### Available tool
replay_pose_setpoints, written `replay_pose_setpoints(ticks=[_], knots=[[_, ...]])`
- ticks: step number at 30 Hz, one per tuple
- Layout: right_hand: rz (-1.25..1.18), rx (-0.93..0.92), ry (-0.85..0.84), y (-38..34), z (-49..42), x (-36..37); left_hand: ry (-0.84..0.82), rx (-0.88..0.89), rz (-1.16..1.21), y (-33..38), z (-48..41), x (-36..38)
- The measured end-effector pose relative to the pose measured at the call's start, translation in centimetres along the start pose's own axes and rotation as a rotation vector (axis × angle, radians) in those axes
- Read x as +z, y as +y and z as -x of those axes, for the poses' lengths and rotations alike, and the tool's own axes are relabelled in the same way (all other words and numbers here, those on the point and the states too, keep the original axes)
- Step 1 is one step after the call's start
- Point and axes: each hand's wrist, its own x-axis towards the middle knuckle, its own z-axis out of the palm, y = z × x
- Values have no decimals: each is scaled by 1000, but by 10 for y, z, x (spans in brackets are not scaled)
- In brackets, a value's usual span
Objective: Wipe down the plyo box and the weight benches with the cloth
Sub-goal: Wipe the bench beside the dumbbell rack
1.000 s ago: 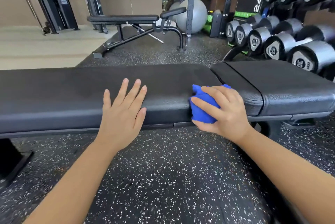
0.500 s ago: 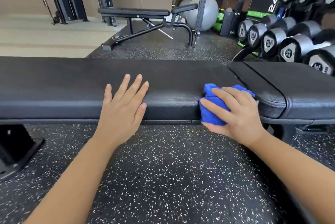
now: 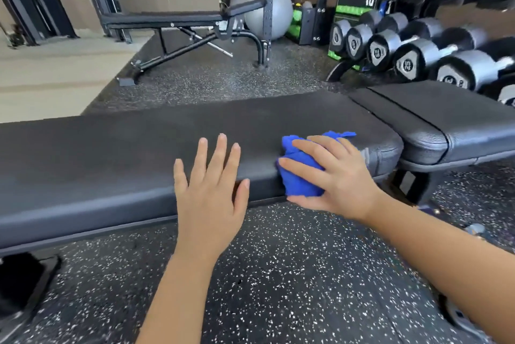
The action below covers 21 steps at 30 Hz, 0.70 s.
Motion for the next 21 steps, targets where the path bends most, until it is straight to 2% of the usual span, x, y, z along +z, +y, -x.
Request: replay_pose_setpoints(ticks=[6, 12, 21], knots=[[-2, -9, -22, -3, -1, -2, 28, 7, 18, -3, -1, 3], [13, -17, 51, -3, 0, 5, 76, 4, -30, -3, -1, 8], [-38, 15, 71, -4, 1, 6, 12, 65, -82, -5, -1, 4]])
